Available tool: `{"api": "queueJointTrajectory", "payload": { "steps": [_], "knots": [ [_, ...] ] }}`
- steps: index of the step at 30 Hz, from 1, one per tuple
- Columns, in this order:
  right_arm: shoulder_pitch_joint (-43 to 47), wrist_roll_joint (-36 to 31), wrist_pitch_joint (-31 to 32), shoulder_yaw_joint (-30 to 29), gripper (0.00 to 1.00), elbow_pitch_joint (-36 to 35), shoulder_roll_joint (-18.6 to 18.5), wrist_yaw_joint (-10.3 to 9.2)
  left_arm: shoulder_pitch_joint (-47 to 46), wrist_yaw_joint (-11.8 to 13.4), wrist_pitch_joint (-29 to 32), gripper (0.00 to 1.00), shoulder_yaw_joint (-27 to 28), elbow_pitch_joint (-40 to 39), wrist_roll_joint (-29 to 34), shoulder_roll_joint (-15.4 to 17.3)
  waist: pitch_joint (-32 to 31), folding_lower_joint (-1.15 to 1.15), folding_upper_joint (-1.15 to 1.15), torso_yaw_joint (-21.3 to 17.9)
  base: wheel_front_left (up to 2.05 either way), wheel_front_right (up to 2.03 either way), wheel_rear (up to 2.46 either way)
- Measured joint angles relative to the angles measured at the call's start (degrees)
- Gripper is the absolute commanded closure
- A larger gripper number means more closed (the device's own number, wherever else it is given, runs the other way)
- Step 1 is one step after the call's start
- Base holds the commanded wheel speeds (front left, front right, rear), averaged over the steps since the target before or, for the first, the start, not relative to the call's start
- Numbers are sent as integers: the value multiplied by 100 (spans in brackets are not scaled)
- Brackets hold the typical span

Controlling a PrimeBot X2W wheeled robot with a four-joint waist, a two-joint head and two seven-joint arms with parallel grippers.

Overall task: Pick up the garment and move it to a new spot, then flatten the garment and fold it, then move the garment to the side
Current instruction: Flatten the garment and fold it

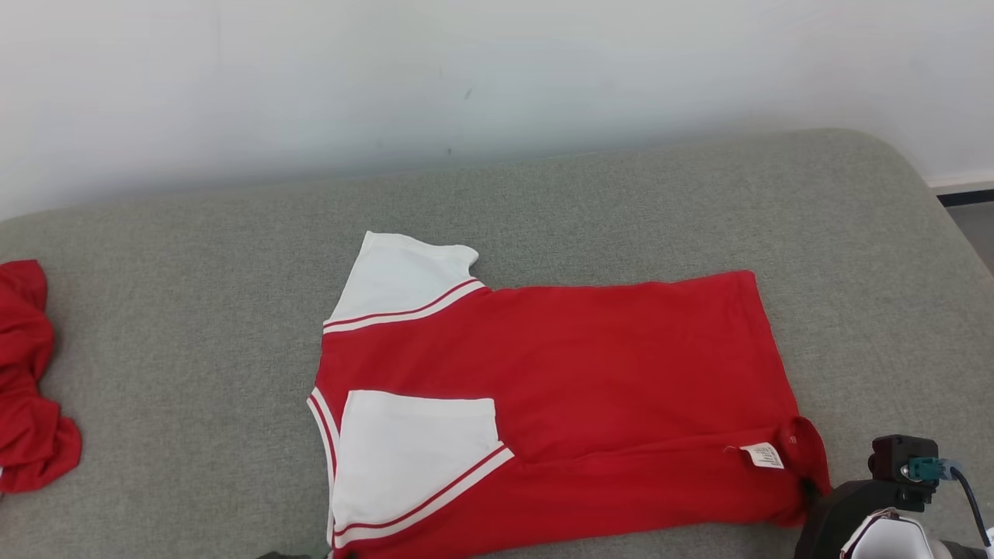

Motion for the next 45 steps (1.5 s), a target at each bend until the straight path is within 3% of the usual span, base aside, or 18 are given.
{"api": "queueJointTrajectory", "payload": {
  "steps": [7,11,20,30,45],
  "knots": [
    [23,-268,88,1,0,-227,-15,0,130,142,34,0,122,-123,-41,223,-100,0,0,-27,0,0,0],
    [-202,-483,283,94,0,-554,-241,0,19,204,101,0,300,-348,-66,425,-94,0,0,-57,0,0,0],
    [-1739,-394,1043,1135,0,-582,-764,0,-1676,5,881,0,478,-592,-101,658,258,0,0,-129,0,0,0],
    [-3102,-54,1091,1971,0,309,-698,0,-3341,-425,1307,0,499,438,-410,342,847,1,1,-334,0,0,0],
    [-4135,211,525,2142,0,604,-388,0,-4976,-486,1471,0,554,1625,-319,399,1989,2,1,-789,0,0,0]
  ]
}}
